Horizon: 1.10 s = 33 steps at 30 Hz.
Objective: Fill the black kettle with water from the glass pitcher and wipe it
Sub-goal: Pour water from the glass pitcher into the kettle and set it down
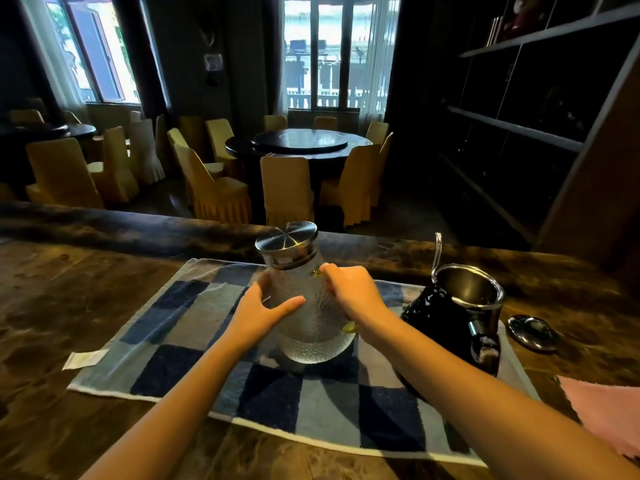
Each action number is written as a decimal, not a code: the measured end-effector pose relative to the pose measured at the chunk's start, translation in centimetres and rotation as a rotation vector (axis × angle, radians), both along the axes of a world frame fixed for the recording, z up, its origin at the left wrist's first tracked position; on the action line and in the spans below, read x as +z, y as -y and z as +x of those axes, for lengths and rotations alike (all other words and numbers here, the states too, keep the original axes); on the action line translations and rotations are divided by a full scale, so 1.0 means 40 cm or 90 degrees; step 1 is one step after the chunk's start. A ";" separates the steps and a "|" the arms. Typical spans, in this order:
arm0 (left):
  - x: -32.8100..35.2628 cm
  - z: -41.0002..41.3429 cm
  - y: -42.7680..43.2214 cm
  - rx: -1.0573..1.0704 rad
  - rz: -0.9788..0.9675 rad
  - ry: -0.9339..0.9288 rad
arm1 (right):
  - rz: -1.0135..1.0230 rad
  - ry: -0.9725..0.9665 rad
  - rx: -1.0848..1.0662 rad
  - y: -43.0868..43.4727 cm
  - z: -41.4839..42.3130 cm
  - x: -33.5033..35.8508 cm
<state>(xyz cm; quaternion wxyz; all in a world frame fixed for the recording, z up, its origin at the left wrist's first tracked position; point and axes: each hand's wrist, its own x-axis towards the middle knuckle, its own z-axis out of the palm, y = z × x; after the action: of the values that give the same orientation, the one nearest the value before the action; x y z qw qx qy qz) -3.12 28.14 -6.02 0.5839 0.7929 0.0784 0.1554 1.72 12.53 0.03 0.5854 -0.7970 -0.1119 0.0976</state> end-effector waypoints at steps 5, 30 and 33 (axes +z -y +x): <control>0.116 -0.002 0.043 0.045 0.001 0.083 | 0.091 0.019 0.032 0.052 0.033 0.117; 0.348 0.196 0.711 -0.107 -0.315 0.239 | -0.041 0.492 0.058 0.631 0.281 0.516; 0.305 0.215 0.788 -0.073 -0.369 0.211 | -0.111 0.494 0.076 0.674 0.304 0.489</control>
<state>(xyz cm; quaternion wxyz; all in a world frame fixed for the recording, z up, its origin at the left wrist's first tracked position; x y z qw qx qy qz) 5.49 -3.38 6.16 0.7976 0.5612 -0.0211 0.2202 13.89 -14.42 19.60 0.4229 -0.8135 -0.3622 -0.1676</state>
